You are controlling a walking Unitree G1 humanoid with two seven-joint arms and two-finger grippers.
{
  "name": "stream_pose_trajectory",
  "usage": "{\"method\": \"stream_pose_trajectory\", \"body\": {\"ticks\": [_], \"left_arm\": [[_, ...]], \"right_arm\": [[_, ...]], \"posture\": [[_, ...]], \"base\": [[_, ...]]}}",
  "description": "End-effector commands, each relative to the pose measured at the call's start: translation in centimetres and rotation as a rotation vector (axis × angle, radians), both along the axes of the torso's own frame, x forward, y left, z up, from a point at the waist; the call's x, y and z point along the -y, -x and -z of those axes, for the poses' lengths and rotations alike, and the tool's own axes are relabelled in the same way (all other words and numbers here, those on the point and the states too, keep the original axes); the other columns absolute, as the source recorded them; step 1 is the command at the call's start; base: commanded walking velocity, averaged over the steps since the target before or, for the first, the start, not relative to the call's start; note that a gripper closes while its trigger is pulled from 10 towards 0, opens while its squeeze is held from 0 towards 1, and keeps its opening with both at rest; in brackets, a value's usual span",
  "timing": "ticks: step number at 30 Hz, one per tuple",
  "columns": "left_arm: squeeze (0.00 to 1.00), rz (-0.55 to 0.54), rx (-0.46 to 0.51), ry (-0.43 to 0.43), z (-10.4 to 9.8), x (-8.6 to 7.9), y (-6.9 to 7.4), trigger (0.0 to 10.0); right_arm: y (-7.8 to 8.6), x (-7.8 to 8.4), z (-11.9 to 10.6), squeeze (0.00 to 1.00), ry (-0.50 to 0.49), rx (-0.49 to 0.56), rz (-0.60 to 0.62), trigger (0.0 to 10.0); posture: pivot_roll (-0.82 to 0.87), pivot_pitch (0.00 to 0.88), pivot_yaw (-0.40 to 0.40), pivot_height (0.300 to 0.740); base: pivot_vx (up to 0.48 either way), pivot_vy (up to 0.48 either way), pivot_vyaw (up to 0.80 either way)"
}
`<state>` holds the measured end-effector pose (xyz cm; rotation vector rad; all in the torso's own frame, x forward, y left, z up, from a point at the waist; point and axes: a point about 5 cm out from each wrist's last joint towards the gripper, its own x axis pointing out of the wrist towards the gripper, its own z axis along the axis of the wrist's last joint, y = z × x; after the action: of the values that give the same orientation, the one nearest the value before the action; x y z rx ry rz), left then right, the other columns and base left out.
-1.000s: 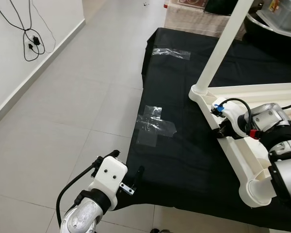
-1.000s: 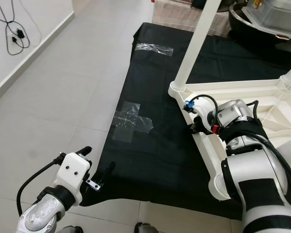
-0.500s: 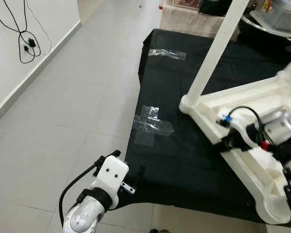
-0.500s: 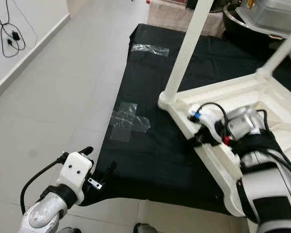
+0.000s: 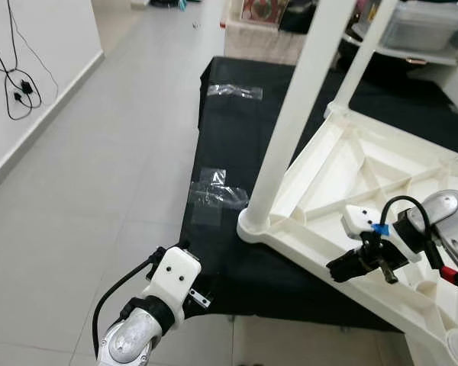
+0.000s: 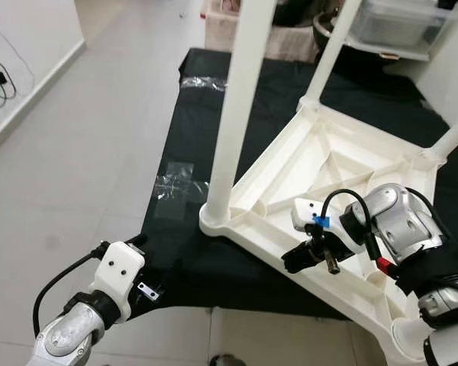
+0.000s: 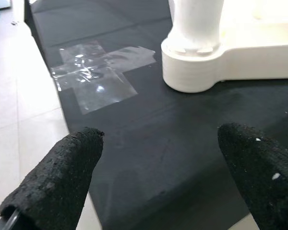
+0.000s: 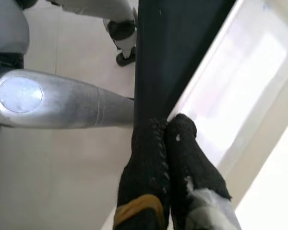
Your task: Building children table
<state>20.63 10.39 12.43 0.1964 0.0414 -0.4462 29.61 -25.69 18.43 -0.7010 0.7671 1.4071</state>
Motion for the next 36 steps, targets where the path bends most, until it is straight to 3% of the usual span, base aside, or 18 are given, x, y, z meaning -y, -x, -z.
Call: {"method": "stream_pose_trajectory", "body": {"ticks": [1, 2, 8, 9, 10, 11, 14, 16, 17, 19, 22, 23, 27, 30, 32, 34, 35, 36], "left_arm": [[0.00, 0.011, -0.005, -0.003, 0.3, 0.1, 0.0, 10.0], [0.00, 0.013, -0.005, -0.003, 0.3, 0.1, 0.0, 10.0], [0.00, 0.016, -0.003, -0.004, 0.3, 0.1, 0.0, 10.0], [0.00, 0.015, -0.002, -0.003, 0.3, 0.1, -0.1, 10.0], [0.00, 0.015, -0.002, -0.003, 0.3, 0.1, -0.1, 10.0], [0.00, 0.014, -0.001, -0.003, 0.3, 0.1, -0.1, 10.0], [0.00, 0.007, 0.004, -0.002, 0.3, 0.0, -0.1, 10.0], [0.00, 0.006, 0.005, -0.001, 0.3, 0.0, -0.1, 10.0], [0.00, 0.009, 0.004, -0.001, 0.3, 0.0, -0.2, 10.0], [0.00, 0.011, 0.003, 0.001, 0.3, 0.1, -0.2, 10.0], [0.00, 0.010, 0.004, 0.004, 0.3, 0.2, -0.3, 10.0], [0.00, 0.011, 0.004, 0.001, 0.4, 0.3, -0.3, 10.0], [0.00, 0.012, 0.004, 0.000, 0.4, 0.3, -0.3, 10.0], [0.00, 0.019, 0.003, -0.005, 0.5, 0.4, -0.4, 10.0], [0.00, 0.020, 0.003, -0.006, 0.5, 0.4, -0.3, 10.0], [0.00, 0.016, 0.005, -0.012, 0.5, 0.3, -0.3, 10.0], [0.00, 0.016, 0.005, -0.012, 0.5, 0.3, -0.3, 10.0], [0.00, 0.013, 0.005, -0.013, 0.6, 0.2, -0.4, 10.0]], "right_arm": [[-0.9, -1.1, -0.6, 0.00, -0.055, 0.073, -0.053, 0.0], [-1.4, -1.6, -1.0, 0.00, -0.063, 0.133, -0.090, 0.0], [-1.6, -2.2, -1.1, 0.00, -0.016, 0.190, -0.153, 0.0], [-1.7, -2.3, -1.0, 0.00, 0.048, 0.222, -0.151, 1.5], [-1.7, -2.3, -1.0, 0.00, 0.048, 0.222, -0.151, 1.5], [-1.8, -2.5, -1.0, 0.00, 0.084, 0.203, -0.109, 10.0], [-2.4, -3.3, -2.5, 0.00, -0.055, 0.171, 0.020, 10.0], [-2.5, -3.3, -2.7, 0.00, -0.079, 0.166, 0.026, 10.0], [-2.9, -3.2, -3.3, 1.00, -0.123, 0.174, 0.057, 10.0], [-3.1, -2.9, -4.2, 1.00, -0.201, 0.198, 0.062, 10.0], [-3.8, -2.1, -4.7, 1.00, -0.176, 0.277, 0.147, 10.0], [-3.4, -0.9, -4.9, 0.00, -0.133, 0.247, 0.226, 10.0], [-2.1, 0.0, -4.5, 0.00, -0.064, 0.193, 0.276, 10.0], [0.0, 0.3, -4.1, 0.00, -0.043, 0.150, 0.327, 10.0], [0.2, 0.3, -4.1, 0.00, -0.043, 0.148, 0.333, 10.0], [-0.8, -0.7, -4.3, 0.00, -0.251, 0.323, 0.537, 10.0], [-0.8, -0.7, -4.3, 0.00, -0.251, 0.323, 0.537, 10.0], [-0.8, -1.2, -4.2, 0.00, -0.361, 0.396, 0.612, 10.0]], "posture": [[0.02, 0.076, -0.088, 0.740], [0.02, 0.077, -0.090, 0.740], [0.02, 0.070, -0.092, 0.740], [0.02, 0.069, -0.096, 0.740], [0.02, 0.069, -0.096, 0.740], [0.02, 0.072, -0.093, 0.740], [0.02, 0.075, -0.095, 0.740], [0.02, 0.075, -0.095, 0.740], [0.01, 0.072, -0.092, 0.740], [0.01, 0.075, -0.093, 0.740], [0.01, 0.075, -0.094, 0.740], [0.01, 0.073, -0.096, 0.740], [0.00, 0.070, -0.094, 0.740], [0.00, 0.072, -0.083, 0.740], [0.00, 0.072, -0.083, 0.740], [-0.01, 0.073, -0.077, 0.740], [-0.01, 0.073, -0.077, 0.740], [-0.01, 0.070, -0.073, 0.740]], "base": [[0.000, 0.000, 0.00], [0.000, 0.000, 0.00], [0.000, 0.000, 0.00], [0.000, 0.000, 0.00], [0.000, 0.000, 0.00], [0.000, 0.000, 0.00], [0.000, 0.000, 0.00], [0.000, 0.000, 0.00], [0.000, 0.000, 0.00], [0.000, 0.000, 0.00], [0.000, 0.000, 0.00], [0.000, 0.000, 0.00], [0.000, 0.000, 0.00], [0.000, 0.000, 0.00], [0.000, 0.000, 0.00], [0.000, 0.000, 0.00], [0.000, 0.000, 0.00], [0.000, 0.000, 0.00]]}}
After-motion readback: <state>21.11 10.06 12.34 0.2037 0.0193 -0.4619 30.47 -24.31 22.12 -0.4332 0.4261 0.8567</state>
